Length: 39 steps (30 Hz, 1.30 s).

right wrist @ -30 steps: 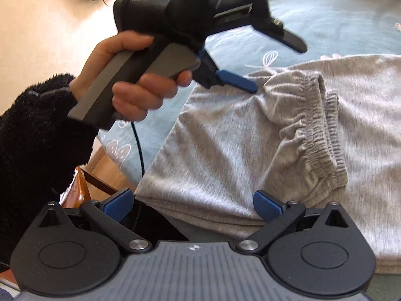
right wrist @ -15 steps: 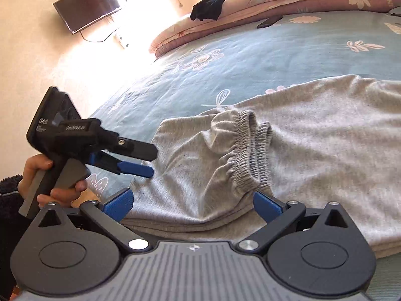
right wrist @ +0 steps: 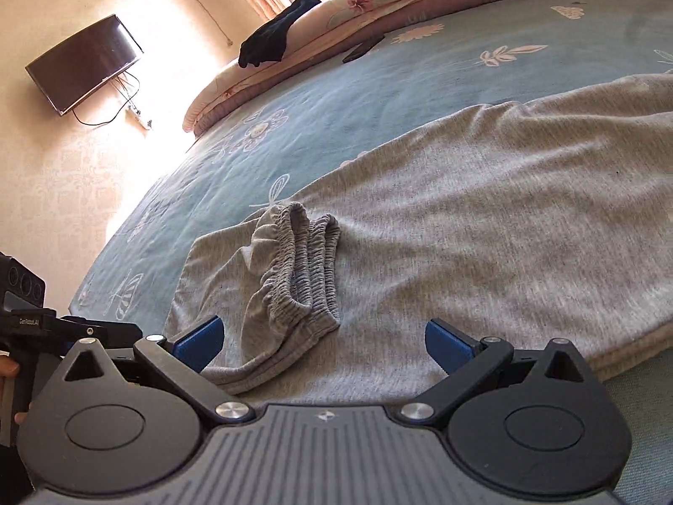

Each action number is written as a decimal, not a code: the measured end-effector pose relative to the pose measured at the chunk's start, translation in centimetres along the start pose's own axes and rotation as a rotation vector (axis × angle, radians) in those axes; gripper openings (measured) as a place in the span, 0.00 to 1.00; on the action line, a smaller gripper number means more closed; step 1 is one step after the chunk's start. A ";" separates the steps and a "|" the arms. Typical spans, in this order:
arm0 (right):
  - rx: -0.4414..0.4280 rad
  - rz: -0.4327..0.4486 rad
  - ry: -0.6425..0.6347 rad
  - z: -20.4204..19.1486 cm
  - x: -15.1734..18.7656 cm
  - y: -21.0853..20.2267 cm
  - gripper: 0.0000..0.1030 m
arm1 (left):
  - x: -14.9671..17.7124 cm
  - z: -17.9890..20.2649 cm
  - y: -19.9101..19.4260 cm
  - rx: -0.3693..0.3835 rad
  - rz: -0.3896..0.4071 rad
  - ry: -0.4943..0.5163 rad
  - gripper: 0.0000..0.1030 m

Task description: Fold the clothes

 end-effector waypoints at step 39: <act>-0.044 0.054 -0.041 1.4 1.5 0.8 1.00 | -11.8 -3.8 7.0 -0.054 0.136 -0.151 0.99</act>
Point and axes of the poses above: each gripper's, at about its wrist camera, not at the fingertips, and y roughly the way its jaws point, z to its right, x to its underside, the point moved 8 cm from there along y, roughly the way its jaws point, and after that the axes turned 9 degrees about x, right-handed, at the moved point
